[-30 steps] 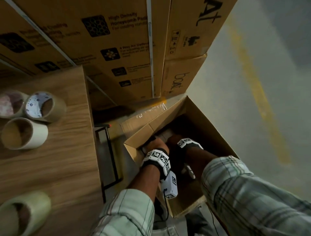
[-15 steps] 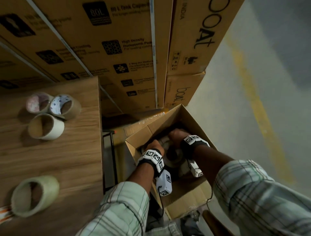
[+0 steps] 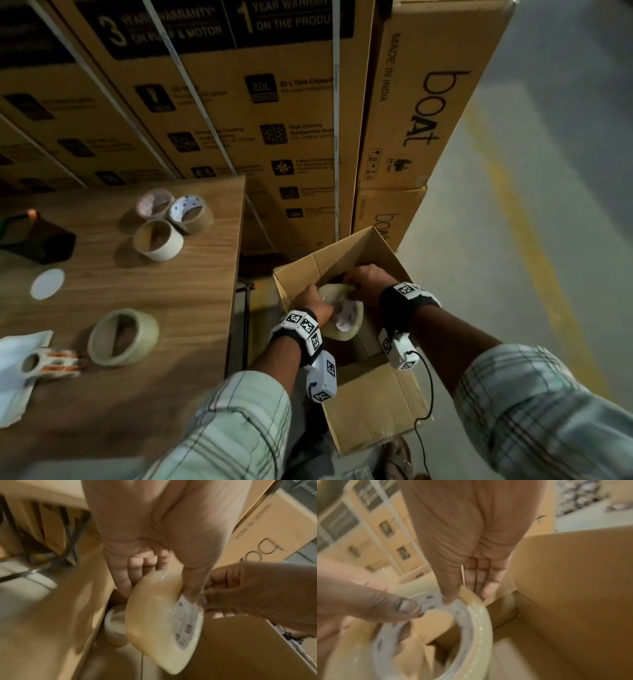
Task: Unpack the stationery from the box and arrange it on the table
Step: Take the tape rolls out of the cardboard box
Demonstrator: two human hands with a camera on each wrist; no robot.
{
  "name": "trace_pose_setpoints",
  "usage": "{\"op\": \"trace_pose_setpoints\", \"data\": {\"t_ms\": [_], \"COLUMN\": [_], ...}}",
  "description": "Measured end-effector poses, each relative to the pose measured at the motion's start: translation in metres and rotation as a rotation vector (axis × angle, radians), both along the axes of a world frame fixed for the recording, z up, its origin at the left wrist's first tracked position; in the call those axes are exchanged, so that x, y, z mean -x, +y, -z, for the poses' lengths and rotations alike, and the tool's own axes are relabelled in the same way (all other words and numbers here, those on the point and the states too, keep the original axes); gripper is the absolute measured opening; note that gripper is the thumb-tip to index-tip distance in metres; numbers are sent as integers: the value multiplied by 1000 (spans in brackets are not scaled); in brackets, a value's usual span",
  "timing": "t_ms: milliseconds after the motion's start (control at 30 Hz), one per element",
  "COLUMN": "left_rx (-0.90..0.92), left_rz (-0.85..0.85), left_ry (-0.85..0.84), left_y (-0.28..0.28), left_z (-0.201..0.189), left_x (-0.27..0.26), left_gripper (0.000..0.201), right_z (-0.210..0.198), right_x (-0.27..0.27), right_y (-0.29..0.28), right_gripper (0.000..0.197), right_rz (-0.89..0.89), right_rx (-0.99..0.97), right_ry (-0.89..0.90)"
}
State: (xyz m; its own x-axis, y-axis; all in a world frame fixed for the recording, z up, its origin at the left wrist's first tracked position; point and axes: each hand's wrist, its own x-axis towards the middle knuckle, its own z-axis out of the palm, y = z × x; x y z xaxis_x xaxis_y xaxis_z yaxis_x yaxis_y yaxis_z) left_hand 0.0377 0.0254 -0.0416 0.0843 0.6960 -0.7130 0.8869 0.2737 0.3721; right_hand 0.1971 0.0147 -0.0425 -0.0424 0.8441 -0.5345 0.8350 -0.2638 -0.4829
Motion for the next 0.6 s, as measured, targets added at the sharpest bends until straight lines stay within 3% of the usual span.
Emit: {"op": "trace_pose_setpoints", "data": {"t_ms": [100, 367, 600], "left_rx": [-109, -239, -194], "left_rz": [27, 200, 415], "left_ry": [90, 188, 238], "left_y": [-7, -7, 15], "left_z": [-21, -38, -38], "left_x": [8, 21, 10], "left_gripper": [64, 61, 59], "right_z": [-5, 7, 47], "right_x": [-2, 14, 22], "right_y": [-10, -17, -1], "right_gripper": [35, 29, 38], "right_rz": [121, 40, -29], "right_rx": [3, 123, 292], "right_ry": [101, -125, -235]}}
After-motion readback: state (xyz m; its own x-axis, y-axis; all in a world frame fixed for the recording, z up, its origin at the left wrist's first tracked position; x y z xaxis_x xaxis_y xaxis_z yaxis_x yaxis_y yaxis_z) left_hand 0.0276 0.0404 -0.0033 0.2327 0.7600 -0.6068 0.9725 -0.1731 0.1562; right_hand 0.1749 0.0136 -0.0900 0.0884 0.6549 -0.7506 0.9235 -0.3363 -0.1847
